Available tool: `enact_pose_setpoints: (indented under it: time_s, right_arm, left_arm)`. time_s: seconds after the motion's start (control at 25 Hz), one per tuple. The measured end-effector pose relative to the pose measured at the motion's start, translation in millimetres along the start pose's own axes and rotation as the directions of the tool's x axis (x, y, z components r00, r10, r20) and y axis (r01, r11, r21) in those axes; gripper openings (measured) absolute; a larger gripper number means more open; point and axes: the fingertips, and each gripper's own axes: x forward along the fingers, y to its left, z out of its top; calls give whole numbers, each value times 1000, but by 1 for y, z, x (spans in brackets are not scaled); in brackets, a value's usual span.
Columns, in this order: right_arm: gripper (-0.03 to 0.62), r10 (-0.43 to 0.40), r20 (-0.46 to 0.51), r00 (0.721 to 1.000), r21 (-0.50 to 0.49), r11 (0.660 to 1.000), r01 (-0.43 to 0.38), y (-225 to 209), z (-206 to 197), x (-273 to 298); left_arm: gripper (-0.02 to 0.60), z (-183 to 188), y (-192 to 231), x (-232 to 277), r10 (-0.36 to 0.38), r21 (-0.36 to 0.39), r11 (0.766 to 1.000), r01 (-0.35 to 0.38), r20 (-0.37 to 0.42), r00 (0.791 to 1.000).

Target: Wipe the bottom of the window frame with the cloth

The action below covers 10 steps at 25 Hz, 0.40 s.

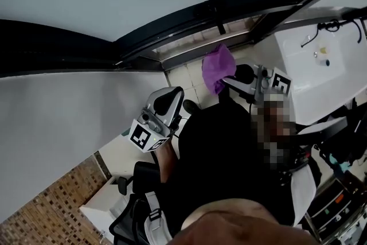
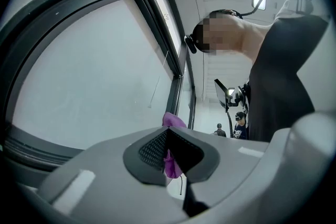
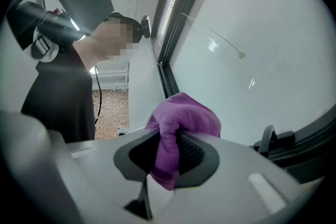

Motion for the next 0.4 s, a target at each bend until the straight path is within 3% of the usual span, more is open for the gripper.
enact_pose_setpoints:
  time_s: [0.4]
  right_arm:
    - [66,55,29,998,-10,998,-54,14,7,13]
  left_arm:
    - [0,9,-4,-4,7,10,1000,-7,-4,1000]
